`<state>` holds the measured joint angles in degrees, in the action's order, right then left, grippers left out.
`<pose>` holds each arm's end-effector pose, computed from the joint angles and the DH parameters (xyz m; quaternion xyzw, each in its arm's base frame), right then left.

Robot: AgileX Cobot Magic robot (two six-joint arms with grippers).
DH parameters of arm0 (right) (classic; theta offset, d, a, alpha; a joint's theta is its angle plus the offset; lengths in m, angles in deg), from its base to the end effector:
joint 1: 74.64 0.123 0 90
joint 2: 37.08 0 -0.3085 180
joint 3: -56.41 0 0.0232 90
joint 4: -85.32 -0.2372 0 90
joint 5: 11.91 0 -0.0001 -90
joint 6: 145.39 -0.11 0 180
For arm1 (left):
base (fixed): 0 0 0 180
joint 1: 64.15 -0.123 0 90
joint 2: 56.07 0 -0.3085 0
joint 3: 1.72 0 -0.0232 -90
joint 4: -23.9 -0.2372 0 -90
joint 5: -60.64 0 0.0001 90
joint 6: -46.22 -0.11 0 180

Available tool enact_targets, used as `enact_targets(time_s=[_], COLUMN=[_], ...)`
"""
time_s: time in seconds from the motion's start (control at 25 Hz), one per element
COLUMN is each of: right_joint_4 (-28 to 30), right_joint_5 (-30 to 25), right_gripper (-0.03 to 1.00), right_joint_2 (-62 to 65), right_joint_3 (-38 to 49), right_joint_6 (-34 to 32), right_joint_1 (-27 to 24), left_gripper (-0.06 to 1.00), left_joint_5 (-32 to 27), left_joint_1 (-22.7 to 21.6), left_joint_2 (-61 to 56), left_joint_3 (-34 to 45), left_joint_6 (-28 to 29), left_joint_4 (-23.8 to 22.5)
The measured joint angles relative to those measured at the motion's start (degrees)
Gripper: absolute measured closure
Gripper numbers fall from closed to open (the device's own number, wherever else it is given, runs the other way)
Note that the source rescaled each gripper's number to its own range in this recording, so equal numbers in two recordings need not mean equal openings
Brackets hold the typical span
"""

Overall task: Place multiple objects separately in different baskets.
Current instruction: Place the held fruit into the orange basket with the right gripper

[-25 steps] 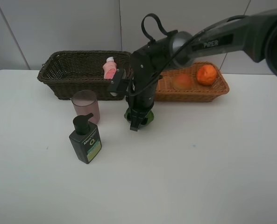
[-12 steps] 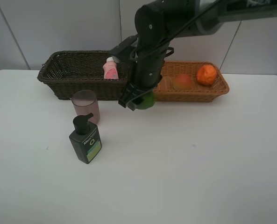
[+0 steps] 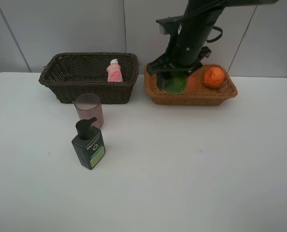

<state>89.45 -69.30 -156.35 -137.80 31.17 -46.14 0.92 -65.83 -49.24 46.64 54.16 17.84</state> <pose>0.3715 0.1941 0.2482 -0.2285 0.9610 0.0103 0.1556 -0.0257 0.0093 0.2682 -0.0727 0.8387 0.0234 0.5393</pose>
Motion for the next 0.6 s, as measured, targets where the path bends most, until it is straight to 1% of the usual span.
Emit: enact_targets(time_s=[0.12,0.24,0.44,0.6], right_joint_4=[-2.1,-3.3,-3.3,-2.9], right_joint_5=[1.6,4.8,10.7,16.7], right_gripper=[0.47,0.47,0.47,0.47], right_joint_2=[0.0,0.0,-0.1,-0.5], right_joint_3=[0.0,0.0,0.0,0.0], right_joint_6=[-0.9,-2.0,-2.4,-2.4], right_joint_1=[-3.4,-5.5,-6.4,-6.6], left_gripper=[-0.06,-0.06,-0.06,-0.06], left_joint_5=[0.0,0.0,0.0,0.0], left_joint_1=[0.0,0.0,0.0,0.0], left_joint_2=[0.0,0.0,0.0,0.0], left_joint_3=[0.0,0.0,0.0,0.0], left_joint_6=[0.0,0.0,0.0,0.0], left_joint_4=[0.0,0.0,0.0,0.0])
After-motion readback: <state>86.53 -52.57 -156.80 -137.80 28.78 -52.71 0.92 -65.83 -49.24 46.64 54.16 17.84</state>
